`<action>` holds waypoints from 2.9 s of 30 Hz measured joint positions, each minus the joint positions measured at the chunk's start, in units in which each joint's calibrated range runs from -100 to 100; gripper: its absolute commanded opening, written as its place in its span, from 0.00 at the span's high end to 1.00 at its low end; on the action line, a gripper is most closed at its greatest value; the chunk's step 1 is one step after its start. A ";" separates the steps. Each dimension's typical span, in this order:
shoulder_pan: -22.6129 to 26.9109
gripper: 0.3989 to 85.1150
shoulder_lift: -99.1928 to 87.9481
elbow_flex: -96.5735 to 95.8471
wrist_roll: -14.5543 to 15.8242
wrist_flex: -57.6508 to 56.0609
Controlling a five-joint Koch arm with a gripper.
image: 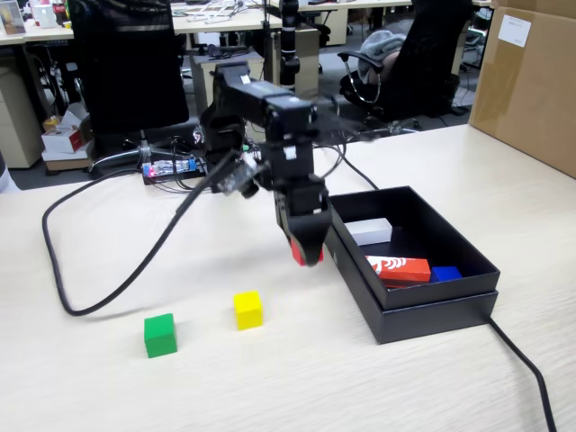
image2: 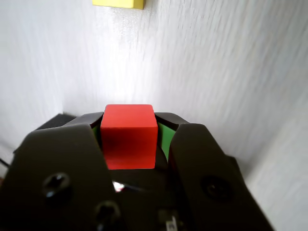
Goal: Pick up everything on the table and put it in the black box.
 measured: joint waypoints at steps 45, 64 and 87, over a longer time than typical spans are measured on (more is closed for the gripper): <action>10.89 0.52 2.46 4.56 4.15 -0.62; -0.83 0.45 -19.81 -2.19 -3.57 -0.70; -9.72 0.45 11.13 -0.46 -6.50 6.12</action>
